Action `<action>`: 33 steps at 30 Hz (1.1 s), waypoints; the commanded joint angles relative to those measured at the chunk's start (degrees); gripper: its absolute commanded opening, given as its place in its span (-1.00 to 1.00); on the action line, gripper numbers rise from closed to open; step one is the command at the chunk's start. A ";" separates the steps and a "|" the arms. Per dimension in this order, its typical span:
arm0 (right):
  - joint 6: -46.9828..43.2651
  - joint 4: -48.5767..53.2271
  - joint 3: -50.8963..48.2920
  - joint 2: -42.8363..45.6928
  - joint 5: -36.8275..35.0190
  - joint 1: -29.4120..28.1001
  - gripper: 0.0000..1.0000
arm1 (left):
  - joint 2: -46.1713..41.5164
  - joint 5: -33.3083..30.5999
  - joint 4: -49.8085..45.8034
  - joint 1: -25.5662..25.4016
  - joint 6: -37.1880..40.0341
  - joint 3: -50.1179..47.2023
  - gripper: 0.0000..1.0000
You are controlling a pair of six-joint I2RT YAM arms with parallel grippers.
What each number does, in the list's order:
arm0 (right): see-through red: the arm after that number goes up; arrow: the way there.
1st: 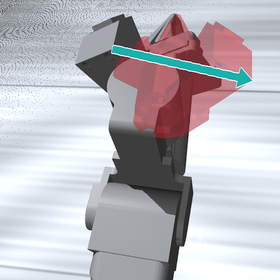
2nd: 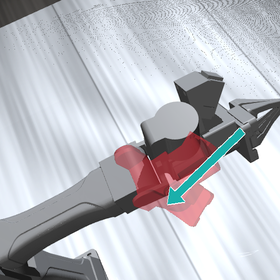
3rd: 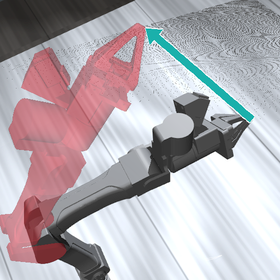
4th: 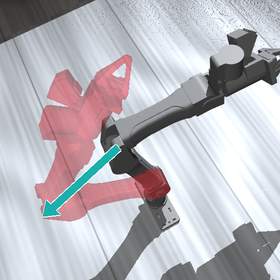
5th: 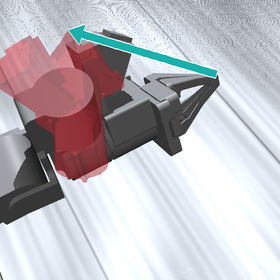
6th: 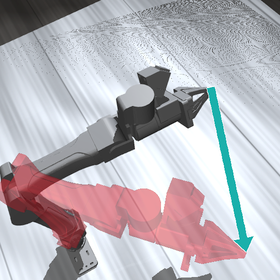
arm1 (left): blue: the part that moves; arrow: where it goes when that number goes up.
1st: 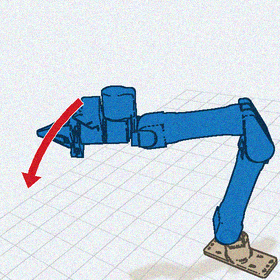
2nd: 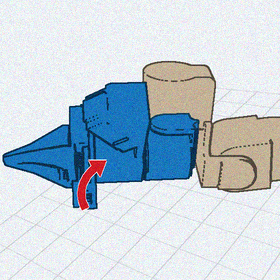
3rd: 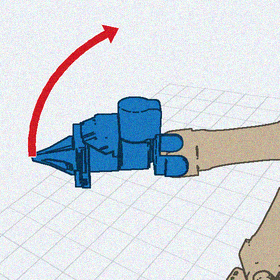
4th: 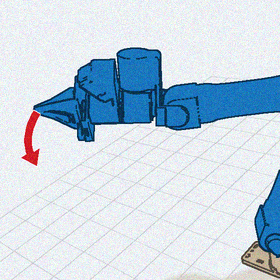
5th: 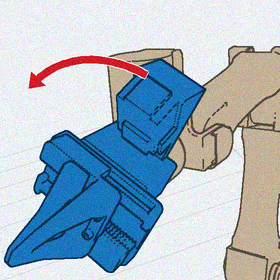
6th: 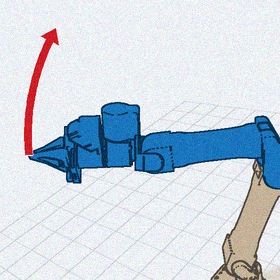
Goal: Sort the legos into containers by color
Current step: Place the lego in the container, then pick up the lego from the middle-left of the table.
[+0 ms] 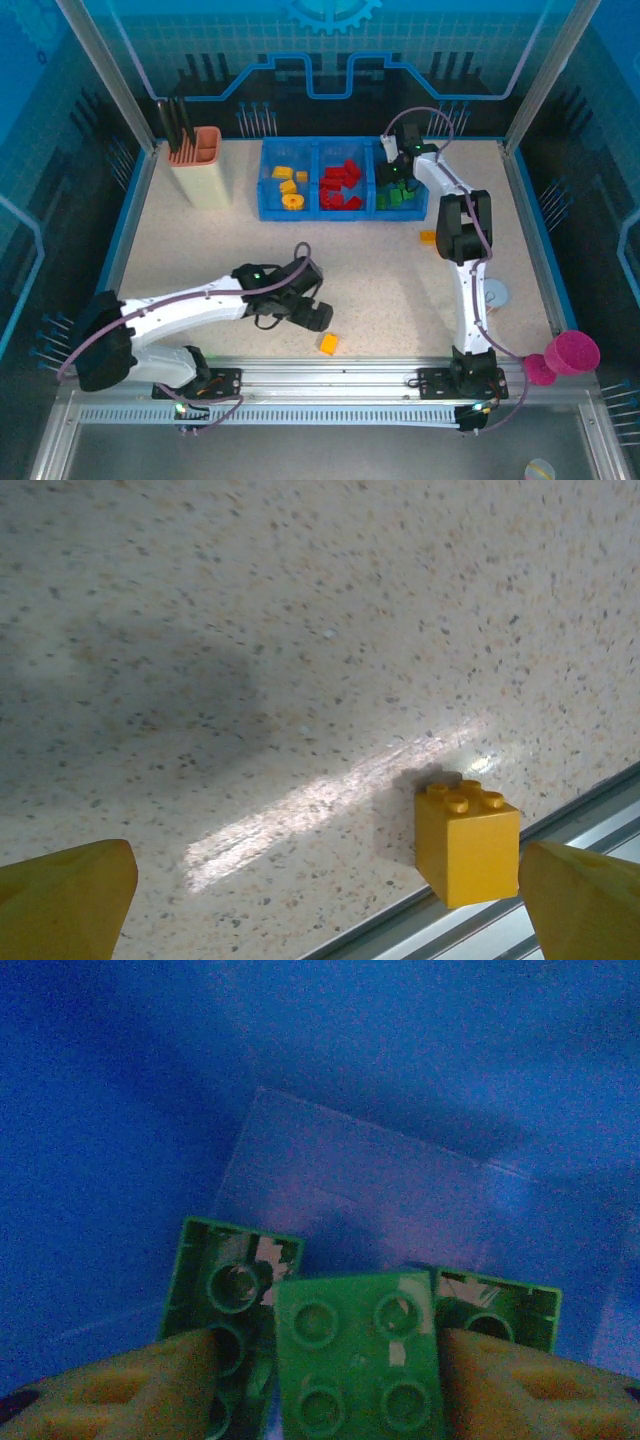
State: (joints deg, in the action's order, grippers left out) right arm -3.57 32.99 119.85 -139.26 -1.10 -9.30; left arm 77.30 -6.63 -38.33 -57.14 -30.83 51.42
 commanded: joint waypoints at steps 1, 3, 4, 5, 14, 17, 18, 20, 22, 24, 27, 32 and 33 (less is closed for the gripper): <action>0.04 0.25 -1.62 4.39 1.95 0.42 0.24 | 3.05 -3.39 -3.07 -3.36 -2.54 3.06 0.97; -0.18 -0.45 -2.91 5.44 2.17 0.42 0.24 | 4.50 -2.98 -2.79 -5.03 -3.71 3.42 0.92; -0.32 -0.92 -3.45 5.69 2.34 0.42 0.24 | 5.22 -2.71 -2.59 -5.85 -4.30 3.58 0.90; -0.52 -0.96 -3.50 5.67 2.35 0.37 0.24 | 5.80 -2.67 -2.68 -6.54 -4.83 3.83 0.88; -0.48 -0.56 -3.66 5.67 3.07 0.42 0.24 | 11.90 -0.93 -0.41 -12.19 -9.13 5.01 0.75; -0.91 -0.56 -3.90 7.63 3.22 0.42 0.24 | 13.29 -1.23 0.34 -12.79 -10.54 4.88 0.70; -1.31 -0.55 -4.12 8.19 3.39 0.42 0.24 | 13.61 -1.27 0.67 -12.89 -10.99 4.68 0.68; -1.56 -0.90 -4.78 9.09 3.15 0.36 0.25 | 14.17 -1.28 1.16 -12.94 -11.71 4.50 0.64; -1.75 -1.08 -5.31 9.99 3.11 0.42 0.26 | 14.84 -1.19 1.78 -12.97 -11.93 4.57 0.59; -2.05 -1.08 -5.64 10.70 3.13 0.42 0.27 | 15.95 -1.03 2.61 -13.04 -11.94 4.74 0.55; -2.37 -1.38 -6.58 11.90 2.99 0.42 0.27 | 18.23 -0.28 3.47 -13.13 -11.43 5.26 0.44; -2.10 -3.13 -8.89 14.50 3.48 0.42 0.29 | 19.57 1.00 4.13 -13.10 -11.22 4.71 0.13; -1.95 -3.44 -9.48 15.20 3.73 0.39 0.29 | 19.31 0.93 4.25 -13.11 -11.21 4.44 0.05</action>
State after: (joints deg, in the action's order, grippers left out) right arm -5.17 30.81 111.74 -127.31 0.97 -9.30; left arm 96.73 -7.05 -34.52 -69.82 -42.00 55.57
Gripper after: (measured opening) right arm 0.642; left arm 0.545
